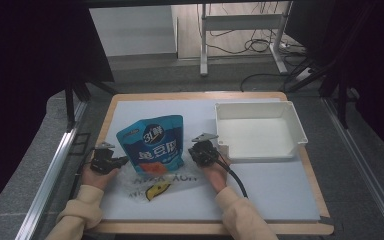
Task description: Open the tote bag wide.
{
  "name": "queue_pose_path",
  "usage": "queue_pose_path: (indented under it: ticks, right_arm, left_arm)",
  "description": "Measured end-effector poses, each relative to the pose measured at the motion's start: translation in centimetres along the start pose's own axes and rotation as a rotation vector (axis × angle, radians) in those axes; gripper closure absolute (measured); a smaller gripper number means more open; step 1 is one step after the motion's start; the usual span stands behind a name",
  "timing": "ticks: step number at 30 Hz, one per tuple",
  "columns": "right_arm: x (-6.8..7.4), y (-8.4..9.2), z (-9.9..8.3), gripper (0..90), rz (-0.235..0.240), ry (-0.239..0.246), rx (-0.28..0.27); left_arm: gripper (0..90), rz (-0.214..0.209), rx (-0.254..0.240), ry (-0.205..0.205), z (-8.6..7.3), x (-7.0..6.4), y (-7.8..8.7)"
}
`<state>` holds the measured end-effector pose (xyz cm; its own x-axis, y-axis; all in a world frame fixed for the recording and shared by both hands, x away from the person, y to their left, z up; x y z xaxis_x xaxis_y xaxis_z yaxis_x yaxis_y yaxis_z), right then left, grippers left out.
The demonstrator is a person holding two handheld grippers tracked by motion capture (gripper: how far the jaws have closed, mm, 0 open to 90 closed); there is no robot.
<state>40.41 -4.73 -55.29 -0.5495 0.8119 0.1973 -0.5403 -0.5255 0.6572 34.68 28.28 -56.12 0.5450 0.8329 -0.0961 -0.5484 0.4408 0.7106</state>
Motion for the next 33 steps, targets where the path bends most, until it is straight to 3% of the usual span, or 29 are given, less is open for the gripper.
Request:
queue_pose_path:
  ticks: [7,15,20,27,33]
  right_arm:
    - [-0.1,0.1,-0.1,88.5,0.001,-0.008,-0.003]
    - [-0.1,0.2,-0.2,88.1,0.004,-0.006,-0.006]
    - [-0.1,0.3,-0.2,84.8,0.014,-0.008,-0.01]
    - [0.0,0.7,0.1,80.4,0.03,-0.018,-0.025]
    - [0.1,1.1,0.2,76.6,0.038,-0.017,-0.029]
  left_arm:
    - [88.5,0.011,0.01,-0.037,-0.1,-0.6,0.2]
    - [87.9,0.013,0.002,-0.039,-0.1,-0.6,0.1]
    - [87.3,0.019,-0.019,-0.032,0.0,-0.5,0.1]
    - [85.2,0.024,-0.097,-0.027,0.5,-0.3,1.2]
    - [82.6,0.025,-0.094,-0.039,0.5,-0.6,1.1]
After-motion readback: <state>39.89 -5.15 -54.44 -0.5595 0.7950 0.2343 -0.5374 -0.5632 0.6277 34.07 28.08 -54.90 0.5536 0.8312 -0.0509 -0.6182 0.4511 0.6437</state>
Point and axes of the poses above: each handheld gripper's, and its own axes: y roughly backward along the jaws, z roughly out of its top, x roughly to its left, the point moved 2 cm from there along -y, roughly forward along the jaws, and after that the axes turned 11 degrees about -y, right-handed, at the moved point
